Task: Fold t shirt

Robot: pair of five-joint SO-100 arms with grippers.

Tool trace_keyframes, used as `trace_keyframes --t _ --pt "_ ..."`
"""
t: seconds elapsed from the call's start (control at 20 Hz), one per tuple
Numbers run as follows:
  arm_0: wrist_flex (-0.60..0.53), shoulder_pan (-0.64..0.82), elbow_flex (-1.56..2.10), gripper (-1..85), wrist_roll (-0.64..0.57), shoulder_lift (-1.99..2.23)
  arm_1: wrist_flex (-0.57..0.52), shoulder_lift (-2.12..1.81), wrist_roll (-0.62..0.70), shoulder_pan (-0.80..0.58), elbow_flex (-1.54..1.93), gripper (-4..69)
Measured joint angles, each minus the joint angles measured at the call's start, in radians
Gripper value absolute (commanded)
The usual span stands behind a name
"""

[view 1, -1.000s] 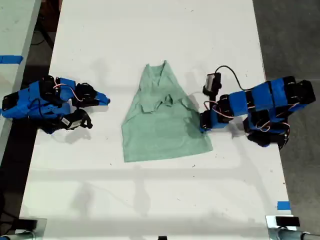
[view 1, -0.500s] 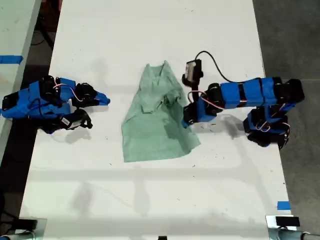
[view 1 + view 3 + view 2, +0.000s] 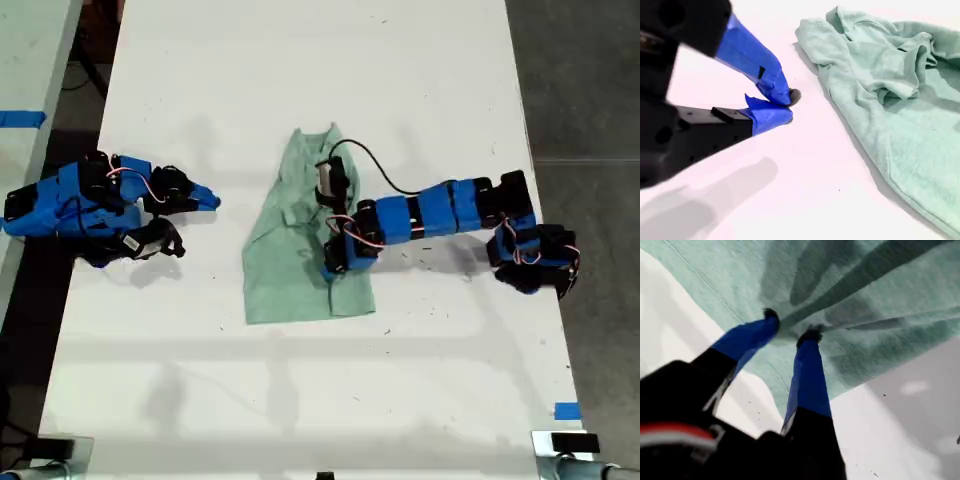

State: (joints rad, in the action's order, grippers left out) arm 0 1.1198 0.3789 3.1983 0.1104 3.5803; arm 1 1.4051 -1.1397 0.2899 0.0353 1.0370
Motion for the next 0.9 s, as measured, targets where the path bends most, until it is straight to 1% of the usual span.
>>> trace_keyframes --t 0.2,0.3,0.4,0.45,0.55,0.65,0.75,0.85,0.9 --pt "0.0 0.0 0.0 -0.1 0.0 0.0 0.003 -0.029 0.009 0.008 0.0 27.4" --pt "0.0 0.0 0.0 -0.1 0.0 0.0 0.046 -0.123 0.008 0.009 0.0 27.6" --pt "0.0 0.0 0.0 -0.1 0.0 0.0 0.143 -0.261 -0.005 0.011 0.043 27.5" --pt "0.0 0.0 0.0 -0.1 0.0 0.0 0.17 -0.341 -0.017 0.009 0.104 27.5" --pt "0.0 0.0 0.0 -0.1 0.0 0.0 0.17 -0.548 -0.043 0.009 0.311 27.0" --pt "0.0 0.0 0.0 -0.1 0.0 0.0 0.11 -0.824 -0.101 -0.009 0.597 22.9" --pt "0.0 0.0 0.0 -0.1 0.0 0.0 0.034 -1.183 -0.133 -0.032 0.951 20.1" --pt "0.0 0.0 0.0 -0.1 0.0 0.0 -0.04 -1.589 -0.121 -0.031 1.342 18.4" --pt "0.0 0.0 0.0 -0.1 0.0 0.0 -0.061 -1.782 -0.115 0.005 1.525 17.2"
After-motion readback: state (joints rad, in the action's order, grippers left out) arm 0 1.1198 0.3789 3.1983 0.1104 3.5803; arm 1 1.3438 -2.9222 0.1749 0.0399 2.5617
